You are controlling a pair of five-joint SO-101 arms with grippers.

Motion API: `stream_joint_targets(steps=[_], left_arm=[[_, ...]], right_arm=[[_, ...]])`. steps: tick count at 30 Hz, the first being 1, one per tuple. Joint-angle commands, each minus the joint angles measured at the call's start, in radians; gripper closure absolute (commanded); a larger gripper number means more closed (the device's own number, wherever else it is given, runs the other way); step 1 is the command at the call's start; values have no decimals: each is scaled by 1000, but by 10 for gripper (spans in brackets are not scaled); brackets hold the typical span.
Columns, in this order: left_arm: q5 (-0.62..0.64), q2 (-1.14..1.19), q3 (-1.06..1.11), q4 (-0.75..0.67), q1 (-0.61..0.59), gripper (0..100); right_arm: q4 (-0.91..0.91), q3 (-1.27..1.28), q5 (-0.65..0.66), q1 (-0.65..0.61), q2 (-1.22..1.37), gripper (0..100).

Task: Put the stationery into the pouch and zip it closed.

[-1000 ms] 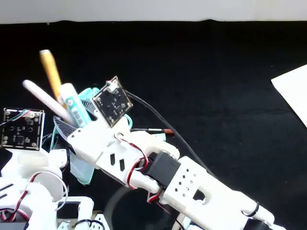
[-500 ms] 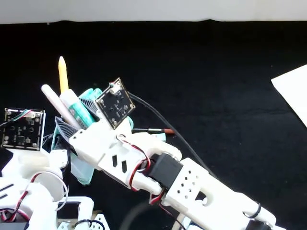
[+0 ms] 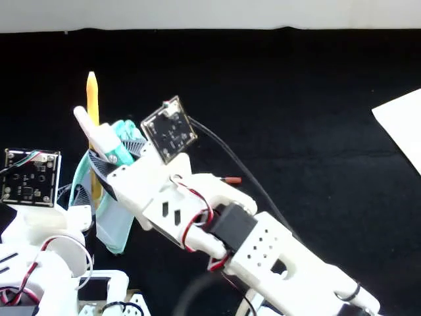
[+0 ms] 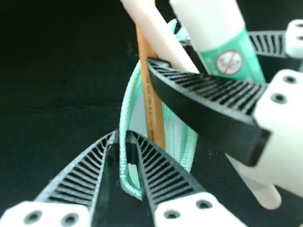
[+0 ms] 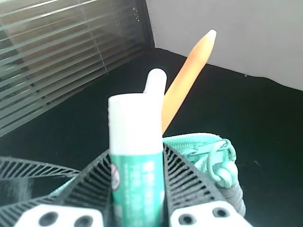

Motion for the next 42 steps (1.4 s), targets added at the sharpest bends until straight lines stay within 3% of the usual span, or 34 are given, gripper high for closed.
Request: stream_joint_targets(steps=[1, 9, 17, 27, 42], left_arm=[[8, 15, 125, 32, -12, 994], [8, 15, 125, 34, -12, 994], [8, 15, 125, 32, -13, 994], [8, 15, 125, 31, -13, 994], [8, 13, 125, 31, -12, 994]], right_arm=[[8, -93, -5, 24, -5, 992], [8, -243, -2, 24, -2, 992], [10, -193, 0, 31, -4, 992], [42, -182, -5, 234, 8, 992], [94, -225, -63, 216, 8, 992]])
